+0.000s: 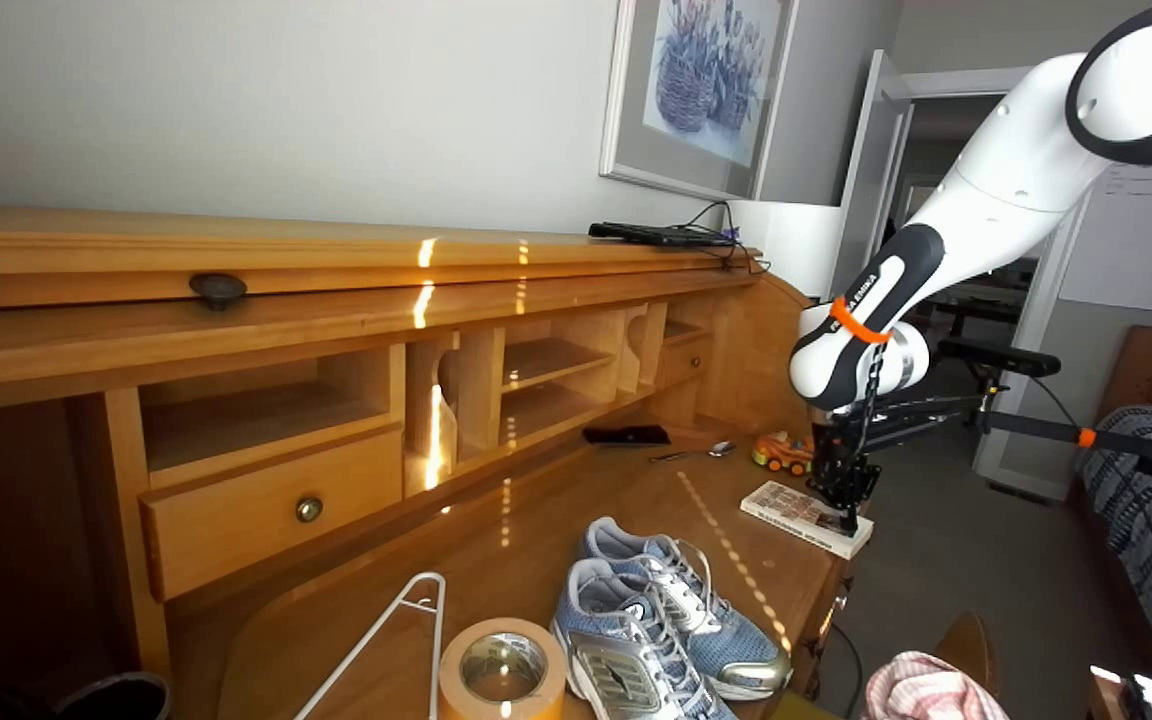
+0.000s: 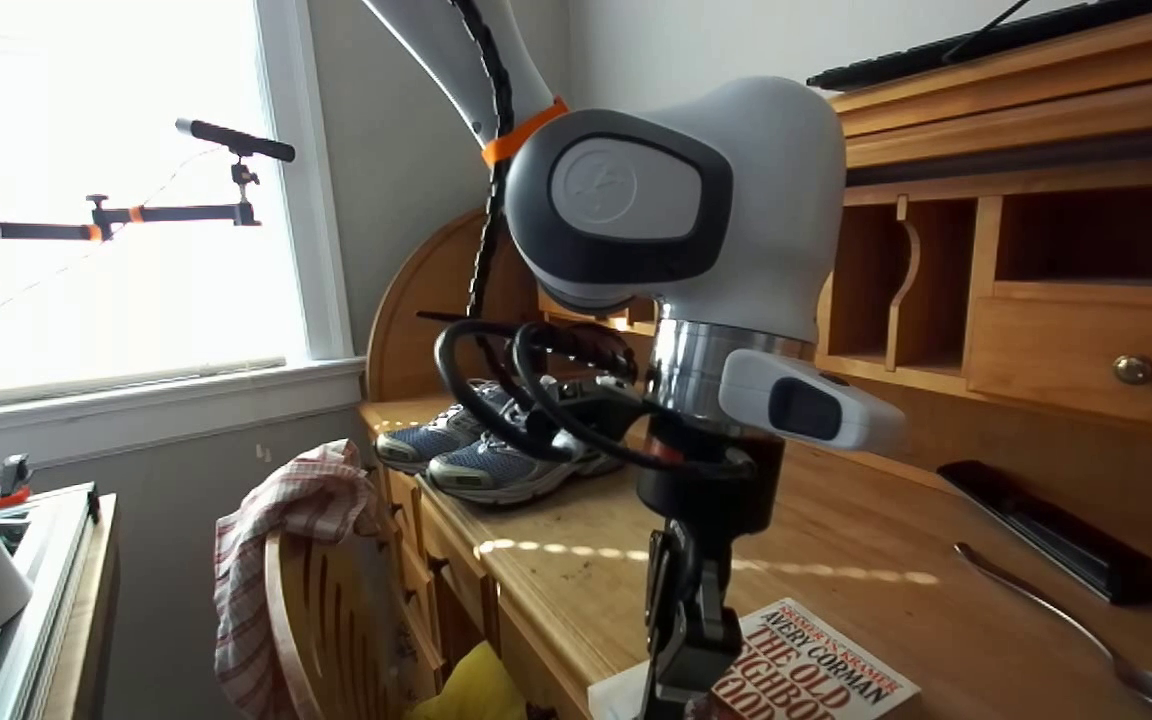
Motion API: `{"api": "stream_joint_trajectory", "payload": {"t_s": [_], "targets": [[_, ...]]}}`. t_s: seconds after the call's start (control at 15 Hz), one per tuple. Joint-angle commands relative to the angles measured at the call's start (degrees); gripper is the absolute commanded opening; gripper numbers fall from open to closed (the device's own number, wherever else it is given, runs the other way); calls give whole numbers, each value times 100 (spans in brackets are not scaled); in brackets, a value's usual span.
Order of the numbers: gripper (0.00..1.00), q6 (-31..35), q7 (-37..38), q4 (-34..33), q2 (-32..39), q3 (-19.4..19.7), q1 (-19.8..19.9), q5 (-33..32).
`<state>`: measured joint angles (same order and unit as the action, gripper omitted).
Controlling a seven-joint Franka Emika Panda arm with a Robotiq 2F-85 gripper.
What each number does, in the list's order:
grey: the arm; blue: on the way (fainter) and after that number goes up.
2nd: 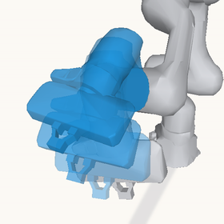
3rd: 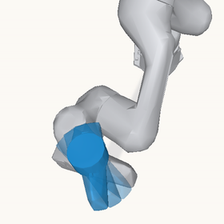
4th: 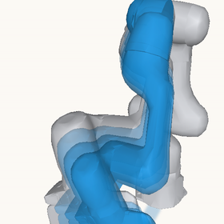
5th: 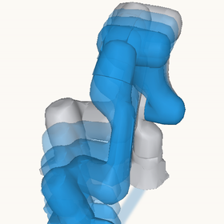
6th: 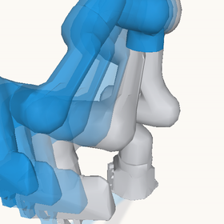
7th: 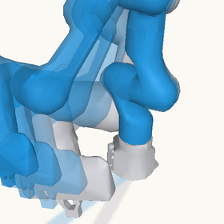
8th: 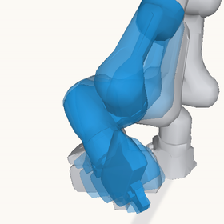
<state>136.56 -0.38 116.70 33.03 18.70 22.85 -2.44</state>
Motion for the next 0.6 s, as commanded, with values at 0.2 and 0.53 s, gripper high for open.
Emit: {"api": "stream_joint_trajectory", "payload": {"t_s": [0.2, 0.53], "targets": [[40, -143, 130, 50, -190, -19, -148, -13], [80, -376, 188, 353, -657, -120, -416, -90]]}}
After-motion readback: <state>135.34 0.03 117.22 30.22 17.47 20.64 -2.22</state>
